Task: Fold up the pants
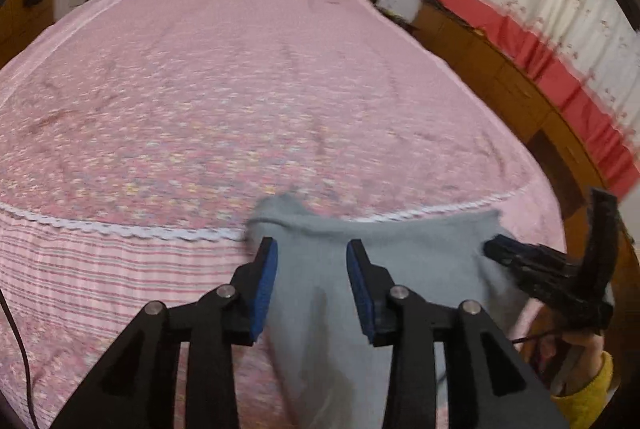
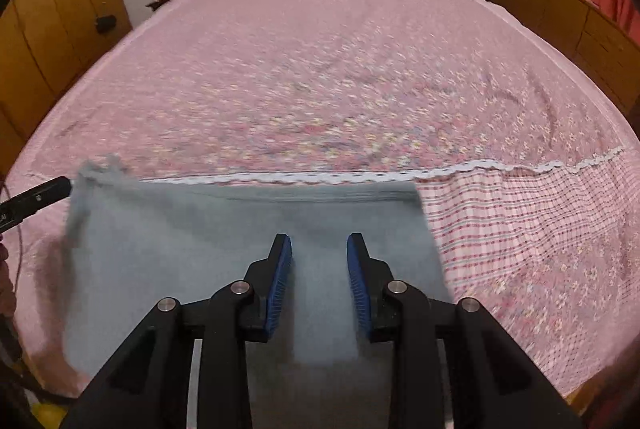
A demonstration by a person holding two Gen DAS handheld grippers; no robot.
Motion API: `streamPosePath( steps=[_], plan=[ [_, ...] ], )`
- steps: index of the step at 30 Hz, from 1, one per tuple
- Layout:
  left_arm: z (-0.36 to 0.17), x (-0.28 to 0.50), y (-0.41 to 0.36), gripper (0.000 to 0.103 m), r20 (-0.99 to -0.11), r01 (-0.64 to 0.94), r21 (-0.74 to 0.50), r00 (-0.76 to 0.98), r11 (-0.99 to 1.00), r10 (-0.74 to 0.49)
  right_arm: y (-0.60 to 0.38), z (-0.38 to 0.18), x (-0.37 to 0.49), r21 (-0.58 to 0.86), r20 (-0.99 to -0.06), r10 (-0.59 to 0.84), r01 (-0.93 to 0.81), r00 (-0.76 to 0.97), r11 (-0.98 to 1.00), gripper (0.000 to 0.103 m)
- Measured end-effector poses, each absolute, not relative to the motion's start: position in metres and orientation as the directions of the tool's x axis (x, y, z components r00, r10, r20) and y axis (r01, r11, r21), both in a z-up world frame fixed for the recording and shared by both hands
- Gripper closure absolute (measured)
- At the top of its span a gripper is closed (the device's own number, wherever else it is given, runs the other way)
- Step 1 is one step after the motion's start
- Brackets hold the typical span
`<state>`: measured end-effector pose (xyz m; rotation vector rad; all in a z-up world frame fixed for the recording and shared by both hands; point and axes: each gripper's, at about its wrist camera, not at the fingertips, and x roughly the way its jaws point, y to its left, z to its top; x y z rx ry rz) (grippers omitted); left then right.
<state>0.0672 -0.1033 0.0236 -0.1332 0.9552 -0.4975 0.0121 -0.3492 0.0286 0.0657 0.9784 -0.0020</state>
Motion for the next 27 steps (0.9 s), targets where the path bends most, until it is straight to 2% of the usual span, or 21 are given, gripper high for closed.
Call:
streamPosePath(
  steps=[2, 6, 8, 14, 21, 23, 26, 27],
  plan=[
    [0.018, 0.064, -0.119, 0.065, -0.755, 0.393, -0.296, 0.462, 0.870, -0.466, -0.339, 0.026, 0.010, 0.033, -0.833, 0.022, 0.009, 0.552, 0.999, 0.073],
    [-0.015, 0.075, -0.134, 0.067, -0.801, 0.418, -0.164, 0.473, 0.894, -0.368, -0.339, 0.010, 0.012, -0.030, -0.850, -0.032, 0.012, 0.526, 0.999, 0.073],
    [-0.028, 0.079, -0.130, 0.069, -0.809, 0.419, -0.174, 0.455, 0.891, -0.372, -0.347, 0.007, 0.010, -0.013, -0.848, -0.022, 0.021, 0.529, 1.000, 0.073],
    [-0.004, 0.058, -0.124, 0.069, -0.812, 0.417, -0.146, 0.467, 0.897, -0.349, -0.372, 0.013, -0.013, -0.077, -0.854, -0.120, 0.106, 0.507, 0.991, 0.073],
    [0.014, 0.008, -0.115, 0.063, -0.803, 0.474, -0.236, 0.397, 0.848, -0.445, -0.379, 0.036, -0.049, -0.017, -0.830, -0.095, 0.146, 0.550, 0.989, 0.073],
    [0.003, -0.005, -0.116, 0.063, -0.814, 0.486, -0.247, 0.365, 0.838, -0.452, -0.375, 0.033, -0.053, -0.033, -0.830, -0.106, 0.140, 0.548, 0.990, 0.072],
    [-0.019, -0.017, -0.119, 0.063, -0.845, 0.495, -0.191, 0.357, 0.848, -0.399, -0.374, 0.015, -0.057, -0.074, -0.840, -0.137, 0.139, 0.525, 0.987, 0.071],
    [-0.025, -0.021, -0.120, 0.063, -0.851, 0.495, -0.169, 0.363, 0.852, -0.379, -0.377, 0.007, -0.057, -0.075, -0.844, -0.139, 0.142, 0.518, 0.987, 0.067]
  ],
)
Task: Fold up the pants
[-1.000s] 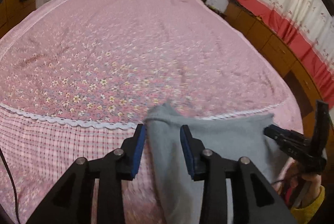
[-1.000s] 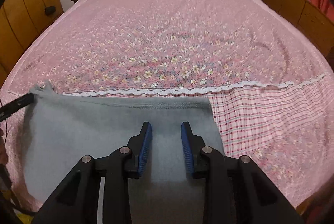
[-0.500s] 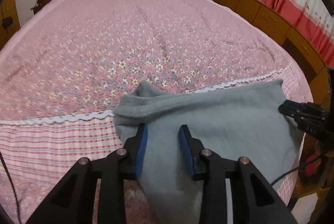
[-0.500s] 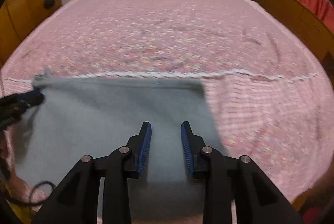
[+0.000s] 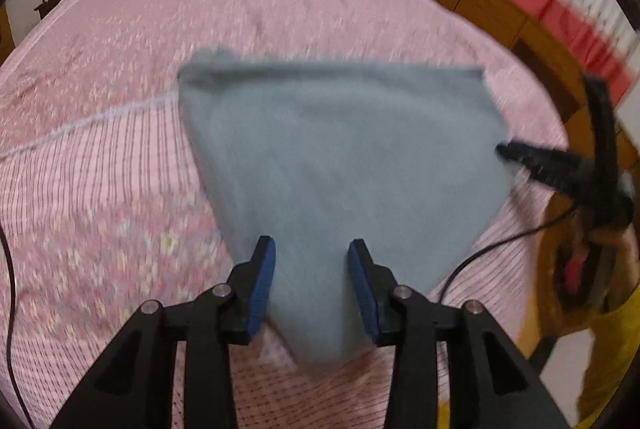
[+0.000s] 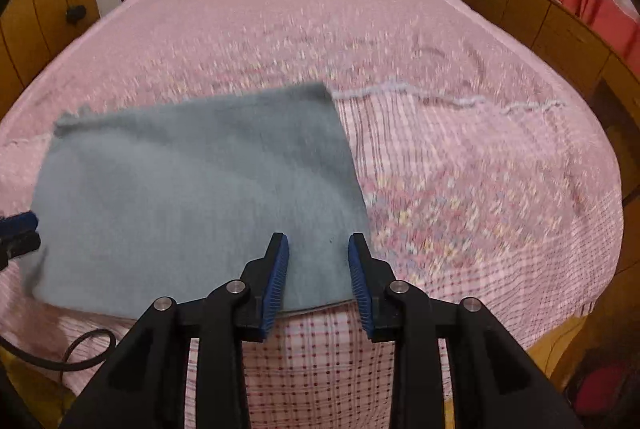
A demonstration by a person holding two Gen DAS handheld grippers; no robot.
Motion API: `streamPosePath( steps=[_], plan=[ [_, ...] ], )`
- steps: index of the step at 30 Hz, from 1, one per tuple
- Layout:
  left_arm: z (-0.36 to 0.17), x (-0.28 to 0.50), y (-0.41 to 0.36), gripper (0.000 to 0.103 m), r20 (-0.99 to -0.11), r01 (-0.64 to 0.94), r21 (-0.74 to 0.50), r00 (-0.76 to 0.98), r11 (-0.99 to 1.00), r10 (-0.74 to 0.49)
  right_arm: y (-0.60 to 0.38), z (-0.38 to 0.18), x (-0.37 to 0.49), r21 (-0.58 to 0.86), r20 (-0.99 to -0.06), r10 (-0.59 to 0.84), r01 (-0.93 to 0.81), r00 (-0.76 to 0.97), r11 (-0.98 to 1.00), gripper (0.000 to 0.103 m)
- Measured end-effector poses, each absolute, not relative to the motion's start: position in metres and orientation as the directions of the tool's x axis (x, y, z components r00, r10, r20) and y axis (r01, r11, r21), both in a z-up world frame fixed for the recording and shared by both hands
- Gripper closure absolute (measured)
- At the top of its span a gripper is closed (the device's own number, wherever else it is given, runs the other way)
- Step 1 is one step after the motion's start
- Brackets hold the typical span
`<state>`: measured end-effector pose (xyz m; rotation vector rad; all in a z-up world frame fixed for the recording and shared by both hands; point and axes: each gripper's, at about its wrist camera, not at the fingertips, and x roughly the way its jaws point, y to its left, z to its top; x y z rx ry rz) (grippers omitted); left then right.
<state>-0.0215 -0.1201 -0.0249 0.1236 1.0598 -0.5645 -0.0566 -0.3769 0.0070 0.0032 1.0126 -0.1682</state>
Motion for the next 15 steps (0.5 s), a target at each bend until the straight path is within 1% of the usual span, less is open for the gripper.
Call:
streamPosePath(
  steps=[1, 2, 3, 4, 7, 9, 10, 13, 15],
  plan=[
    [-0.028, -0.028, -0.121, 0.063, -0.854, 0.501, -0.141, 0.375, 0.854, -0.360, -0.377, 0.004, -0.057, -0.078, -0.844, -0.142, 0.144, 0.518, 0.987, 0.064],
    [-0.028, -0.032, -0.122, 0.063, -0.854, 0.505, -0.124, 0.384, 0.854, -0.351, -0.378, 0.001, -0.058, -0.085, -0.840, -0.151, 0.149, 0.521, 0.985, 0.059],
    [-0.027, -0.037, -0.122, 0.063, -0.853, 0.512, -0.103, 0.395, 0.853, -0.340, -0.378, -0.001, -0.060, -0.098, -0.833, -0.166, 0.154, 0.527, 0.983, 0.056],
    [-0.026, -0.041, -0.122, 0.063, -0.853, 0.514, -0.093, 0.401, 0.853, -0.334, -0.378, -0.001, -0.062, -0.106, -0.828, -0.174, 0.156, 0.533, 0.982, 0.056],
    [-0.024, -0.045, -0.110, 0.062, -0.854, 0.474, -0.117, 0.400, 0.873, -0.332, -0.375, 0.001, -0.068, -0.111, -0.827, -0.178, 0.157, 0.533, 0.981, 0.056],
    [-0.025, -0.045, -0.099, 0.056, -0.862, 0.416, -0.117, 0.409, 0.902, -0.301, -0.373, 0.004, -0.073, -0.120, -0.824, -0.186, 0.156, 0.535, 0.980, 0.056],
    [-0.026, -0.043, -0.091, 0.055, -0.862, 0.381, -0.130, 0.413, 0.916, -0.294, -0.372, 0.005, -0.076, -0.122, -0.822, -0.189, 0.158, 0.537, 0.980, 0.056],
    [-0.023, -0.038, -0.077, 0.055, -0.859, 0.321, -0.186, 0.407, 0.929, -0.312, -0.370, 0.011, -0.085, -0.109, -0.811, -0.193, 0.180, 0.553, 0.977, 0.056],
    [-0.019, -0.036, -0.074, 0.055, -0.853, 0.298, -0.194, 0.418, 0.935, -0.311, -0.370, 0.015, -0.092, -0.072, -0.803, -0.183, 0.213, 0.567, 0.974, 0.056]
  ],
)
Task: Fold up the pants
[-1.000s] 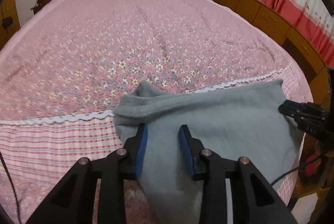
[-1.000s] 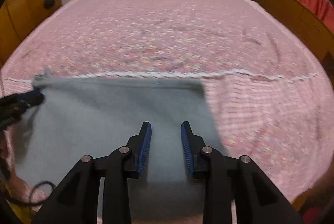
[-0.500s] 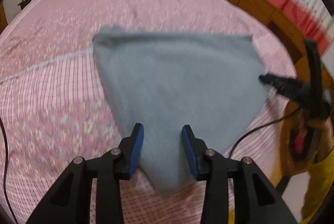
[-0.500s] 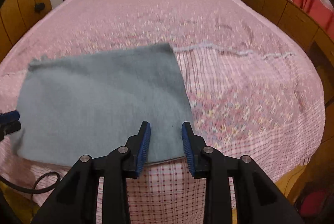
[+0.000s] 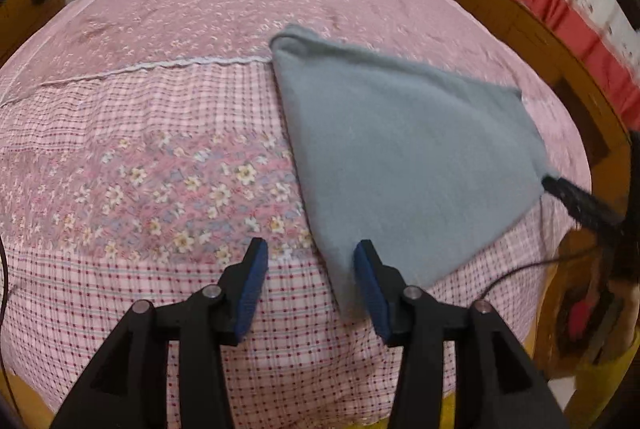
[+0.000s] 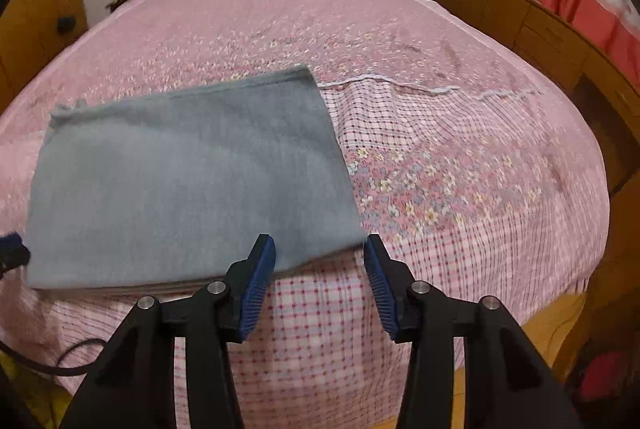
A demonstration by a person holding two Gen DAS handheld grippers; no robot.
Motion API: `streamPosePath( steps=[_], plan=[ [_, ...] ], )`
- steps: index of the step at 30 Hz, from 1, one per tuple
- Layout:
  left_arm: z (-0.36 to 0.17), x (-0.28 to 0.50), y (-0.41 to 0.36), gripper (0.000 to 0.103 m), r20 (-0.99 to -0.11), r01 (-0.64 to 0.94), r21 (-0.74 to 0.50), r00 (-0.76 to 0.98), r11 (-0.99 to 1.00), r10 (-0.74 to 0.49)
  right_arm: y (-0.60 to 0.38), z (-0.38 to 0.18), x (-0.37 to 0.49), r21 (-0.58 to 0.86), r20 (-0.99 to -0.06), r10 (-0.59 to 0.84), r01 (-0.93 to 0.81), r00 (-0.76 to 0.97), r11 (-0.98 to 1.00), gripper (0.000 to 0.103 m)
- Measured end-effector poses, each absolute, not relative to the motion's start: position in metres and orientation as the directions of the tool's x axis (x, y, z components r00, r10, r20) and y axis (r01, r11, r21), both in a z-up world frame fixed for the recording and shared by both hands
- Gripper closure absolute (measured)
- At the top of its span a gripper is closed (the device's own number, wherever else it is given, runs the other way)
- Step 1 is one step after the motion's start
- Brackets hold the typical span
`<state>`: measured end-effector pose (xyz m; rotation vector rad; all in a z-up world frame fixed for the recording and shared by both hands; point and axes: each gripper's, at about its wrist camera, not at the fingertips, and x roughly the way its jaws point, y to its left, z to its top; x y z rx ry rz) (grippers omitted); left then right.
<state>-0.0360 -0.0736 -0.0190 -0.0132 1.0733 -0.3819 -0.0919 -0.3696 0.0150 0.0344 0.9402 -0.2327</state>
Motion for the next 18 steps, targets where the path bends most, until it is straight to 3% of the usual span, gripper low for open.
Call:
streamPosePath(
  steps=[7, 9, 14, 18],
  plan=[
    [-0.013, -0.028, -0.082, 0.052, -0.830, 0.294, -0.241, 0.432, 0.925, -0.353, -0.343, 0.034, -0.110, 0.045, -0.762, -0.108, 0.219, 0.638, 0.975, 0.056],
    [-0.020, -0.026, -0.091, 0.046, -0.840, 0.296, -0.237, 0.417, 0.926, -0.348, -0.329, 0.039, -0.111, 0.032, -0.753, -0.104, 0.194, 0.650, 0.980, 0.056],
    [-0.033, -0.027, -0.104, 0.044, -0.850, 0.301, -0.219, 0.408, 0.928, -0.333, -0.307, 0.031, -0.102, -0.044, -0.759, -0.135, 0.156, 0.637, 0.987, 0.056],
    [-0.037, -0.030, -0.109, 0.043, -0.848, 0.307, -0.213, 0.414, 0.928, -0.331, -0.307, 0.007, -0.091, -0.017, -0.798, -0.109, 0.159, 0.592, 0.987, 0.055]
  ],
)
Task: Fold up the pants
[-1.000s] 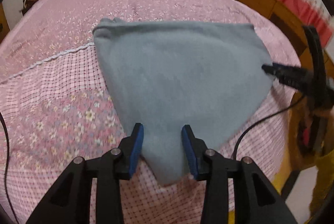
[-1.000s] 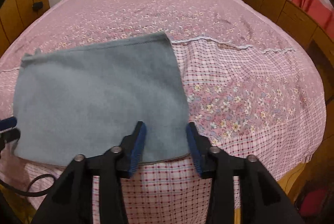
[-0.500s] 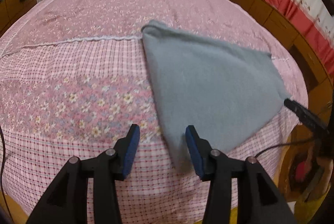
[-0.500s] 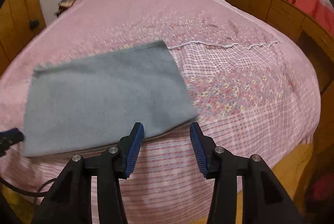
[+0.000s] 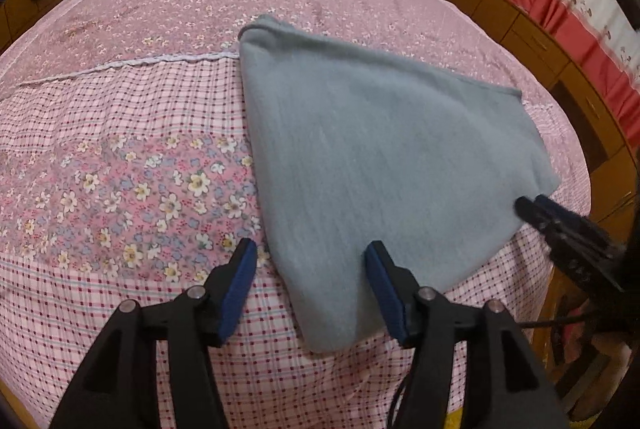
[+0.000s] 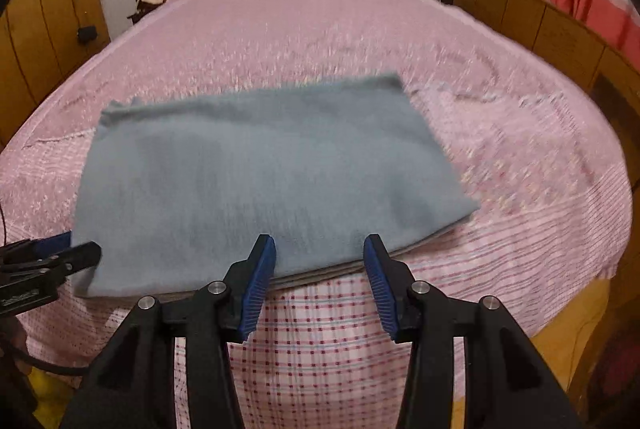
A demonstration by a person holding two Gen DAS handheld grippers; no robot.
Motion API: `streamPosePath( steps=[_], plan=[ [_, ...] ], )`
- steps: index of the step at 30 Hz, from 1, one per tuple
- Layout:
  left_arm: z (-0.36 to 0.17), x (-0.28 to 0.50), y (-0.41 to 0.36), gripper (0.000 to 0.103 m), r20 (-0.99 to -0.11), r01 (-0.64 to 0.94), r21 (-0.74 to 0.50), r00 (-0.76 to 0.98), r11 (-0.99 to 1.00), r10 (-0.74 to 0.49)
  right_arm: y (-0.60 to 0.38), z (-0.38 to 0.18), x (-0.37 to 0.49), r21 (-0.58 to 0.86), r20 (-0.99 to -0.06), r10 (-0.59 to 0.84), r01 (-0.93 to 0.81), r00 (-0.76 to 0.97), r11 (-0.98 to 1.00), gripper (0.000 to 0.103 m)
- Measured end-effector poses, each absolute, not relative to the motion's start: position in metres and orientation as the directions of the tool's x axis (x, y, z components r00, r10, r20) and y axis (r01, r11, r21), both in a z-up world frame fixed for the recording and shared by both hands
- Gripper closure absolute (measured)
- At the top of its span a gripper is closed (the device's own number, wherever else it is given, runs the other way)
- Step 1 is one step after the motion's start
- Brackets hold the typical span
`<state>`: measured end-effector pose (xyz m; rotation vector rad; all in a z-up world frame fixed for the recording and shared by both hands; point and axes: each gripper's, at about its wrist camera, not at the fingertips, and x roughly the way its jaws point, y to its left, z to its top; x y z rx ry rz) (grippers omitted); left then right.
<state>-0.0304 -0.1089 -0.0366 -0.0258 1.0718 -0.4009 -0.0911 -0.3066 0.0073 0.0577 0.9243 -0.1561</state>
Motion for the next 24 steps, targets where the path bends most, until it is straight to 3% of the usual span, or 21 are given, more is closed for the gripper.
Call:
streamPosePath(
  steps=[5, 11, 24],
  plan=[
    [-0.046, -0.030, -0.117, 0.040, -0.850, 0.296, -0.229, 0.404, 0.927, -0.339, -0.308, -0.008, -0.086, -0.010, -0.811, -0.101, 0.160, 0.576, 0.987, 0.052],
    [-0.053, -0.031, -0.119, 0.038, -0.853, 0.291, -0.241, 0.392, 0.926, -0.345, -0.325, -0.022, -0.084, 0.119, -0.826, -0.019, 0.208, 0.563, 0.971, 0.047],
    [-0.075, -0.037, -0.101, 0.037, -0.842, 0.273, -0.298, 0.376, 0.915, -0.387, -0.320, -0.008, -0.112, 0.121, -0.824, -0.024, 0.217, 0.566, 0.969, 0.047]
  ],
)
